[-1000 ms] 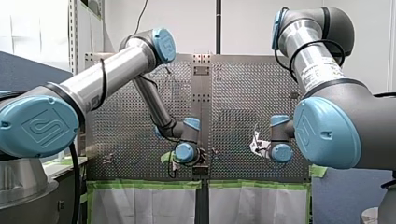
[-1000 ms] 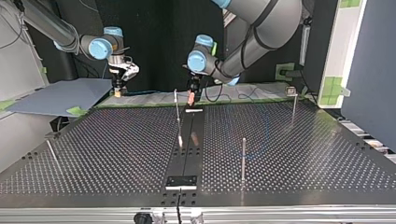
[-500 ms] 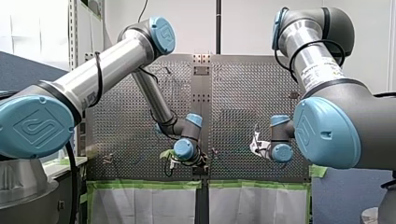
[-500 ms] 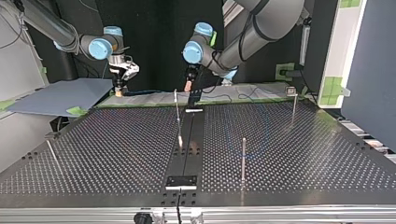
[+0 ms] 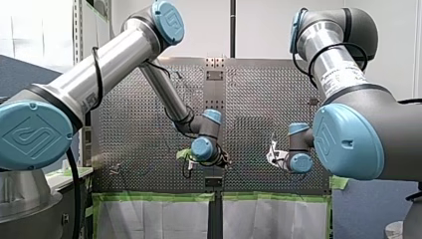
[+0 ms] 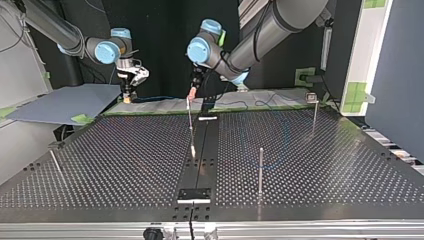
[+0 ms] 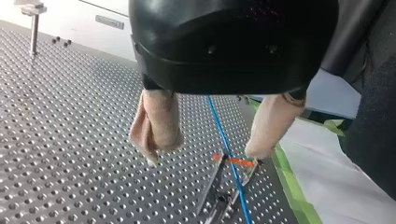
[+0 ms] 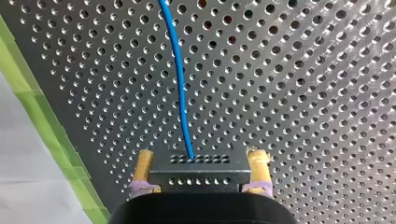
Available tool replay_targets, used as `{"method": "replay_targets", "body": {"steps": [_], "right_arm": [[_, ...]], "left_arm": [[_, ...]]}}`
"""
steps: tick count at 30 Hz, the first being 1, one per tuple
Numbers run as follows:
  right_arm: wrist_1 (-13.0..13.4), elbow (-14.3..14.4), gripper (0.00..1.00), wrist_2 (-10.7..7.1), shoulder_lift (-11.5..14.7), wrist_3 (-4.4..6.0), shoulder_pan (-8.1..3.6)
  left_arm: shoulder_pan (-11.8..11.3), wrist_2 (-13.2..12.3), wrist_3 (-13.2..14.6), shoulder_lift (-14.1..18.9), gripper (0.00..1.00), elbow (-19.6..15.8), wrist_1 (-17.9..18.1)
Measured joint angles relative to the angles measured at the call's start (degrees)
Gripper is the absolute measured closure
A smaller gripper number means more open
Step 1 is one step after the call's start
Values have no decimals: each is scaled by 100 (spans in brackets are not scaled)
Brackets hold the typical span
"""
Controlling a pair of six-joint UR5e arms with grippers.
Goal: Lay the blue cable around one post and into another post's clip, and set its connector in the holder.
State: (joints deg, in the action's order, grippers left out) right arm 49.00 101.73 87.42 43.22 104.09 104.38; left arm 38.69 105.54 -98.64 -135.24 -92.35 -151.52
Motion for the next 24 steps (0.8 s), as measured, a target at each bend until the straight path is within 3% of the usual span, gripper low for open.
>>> {"method": "replay_targets", "body": {"steps": [24], "right_arm": [[-65, 0, 81, -23, -1, 8, 0]], "left_arm": [[90, 93, -99, 13, 0, 0, -1]]}}
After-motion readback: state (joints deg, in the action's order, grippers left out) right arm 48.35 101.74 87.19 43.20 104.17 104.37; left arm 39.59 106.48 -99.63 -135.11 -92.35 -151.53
